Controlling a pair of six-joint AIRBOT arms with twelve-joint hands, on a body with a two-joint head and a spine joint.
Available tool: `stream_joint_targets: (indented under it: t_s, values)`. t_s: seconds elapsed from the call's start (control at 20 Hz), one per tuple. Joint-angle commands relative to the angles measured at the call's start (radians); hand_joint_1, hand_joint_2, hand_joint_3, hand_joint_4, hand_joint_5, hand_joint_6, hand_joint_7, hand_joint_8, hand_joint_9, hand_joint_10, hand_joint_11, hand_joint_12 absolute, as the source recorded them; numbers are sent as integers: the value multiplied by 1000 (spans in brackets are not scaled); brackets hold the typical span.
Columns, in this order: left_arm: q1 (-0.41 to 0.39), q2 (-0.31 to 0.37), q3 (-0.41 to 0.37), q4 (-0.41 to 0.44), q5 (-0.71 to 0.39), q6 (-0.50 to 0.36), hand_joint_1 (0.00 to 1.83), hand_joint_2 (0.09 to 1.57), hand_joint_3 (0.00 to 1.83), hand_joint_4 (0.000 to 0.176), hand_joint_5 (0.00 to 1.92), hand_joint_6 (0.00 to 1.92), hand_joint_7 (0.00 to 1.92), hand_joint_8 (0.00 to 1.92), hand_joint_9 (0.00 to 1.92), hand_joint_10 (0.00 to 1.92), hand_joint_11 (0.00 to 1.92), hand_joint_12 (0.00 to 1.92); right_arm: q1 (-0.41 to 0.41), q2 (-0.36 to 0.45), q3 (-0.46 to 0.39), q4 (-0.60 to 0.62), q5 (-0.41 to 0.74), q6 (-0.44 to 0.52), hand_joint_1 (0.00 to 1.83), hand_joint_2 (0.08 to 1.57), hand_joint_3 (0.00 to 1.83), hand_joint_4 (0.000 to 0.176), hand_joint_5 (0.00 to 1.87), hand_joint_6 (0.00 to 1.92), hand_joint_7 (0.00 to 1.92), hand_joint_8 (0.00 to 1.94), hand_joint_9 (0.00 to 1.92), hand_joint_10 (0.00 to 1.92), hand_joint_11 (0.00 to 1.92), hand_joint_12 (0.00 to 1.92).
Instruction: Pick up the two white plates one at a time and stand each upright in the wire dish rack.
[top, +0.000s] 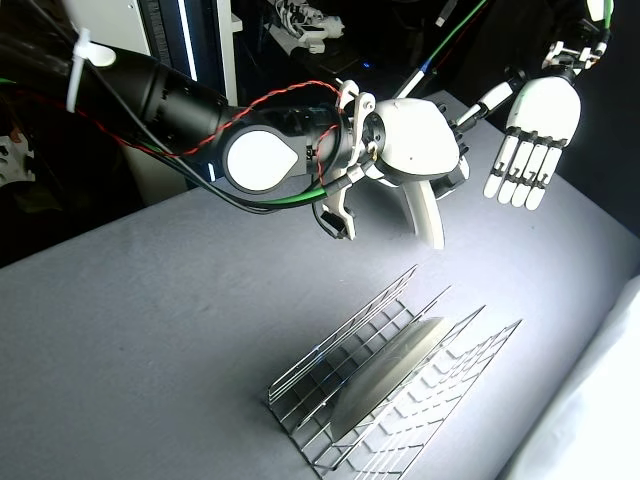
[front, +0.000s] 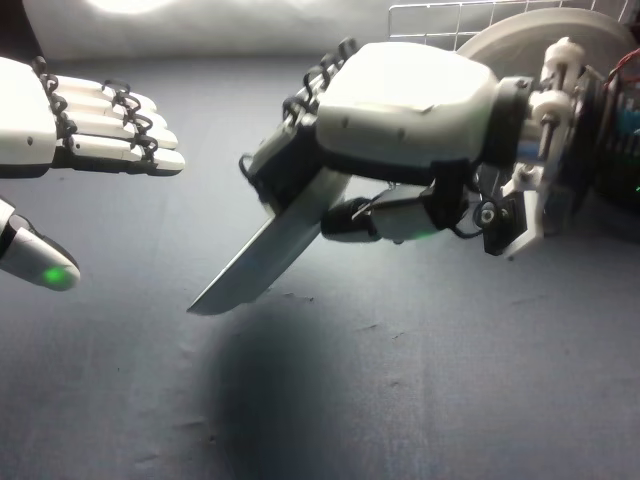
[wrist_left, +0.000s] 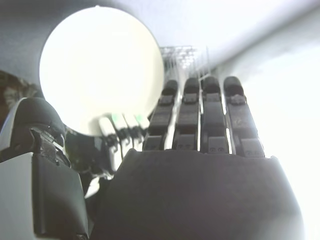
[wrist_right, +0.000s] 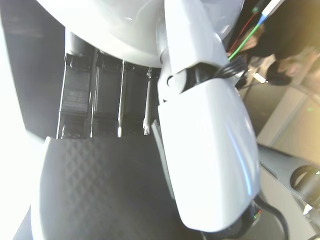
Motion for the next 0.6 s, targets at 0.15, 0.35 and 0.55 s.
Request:
stream_joint_targets:
  t_s: [0.15, 0.35, 0.55]
  values:
    - [-6, 10, 6, -72, -17, 0, 0, 1066, 2, 0, 0, 0, 5, 1, 5, 1, 35, 17, 40, 29, -50, 141, 145, 14, 1372, 1127, 0, 0, 882, 1100, 984, 932, 883, 1248, 702, 1382]
    - [-6, 10, 3, -68, -9, 0, 0, 1061, 0, 0, 0, 0, 0, 0, 0, 0, 13, 6, 62, 59, -93, 282, 116, 15, 1370, 1134, 1, 0, 871, 1134, 956, 953, 876, 1259, 694, 1375]
    - [-3, 10, 3, -64, -9, -9, 0, 1069, 3, 0, 0, 0, 17, 5, 13, 4, 46, 21, 85, 80, -117, 419, 92, 21, 1372, 1127, 0, 0, 883, 1114, 978, 934, 887, 1234, 718, 1369]
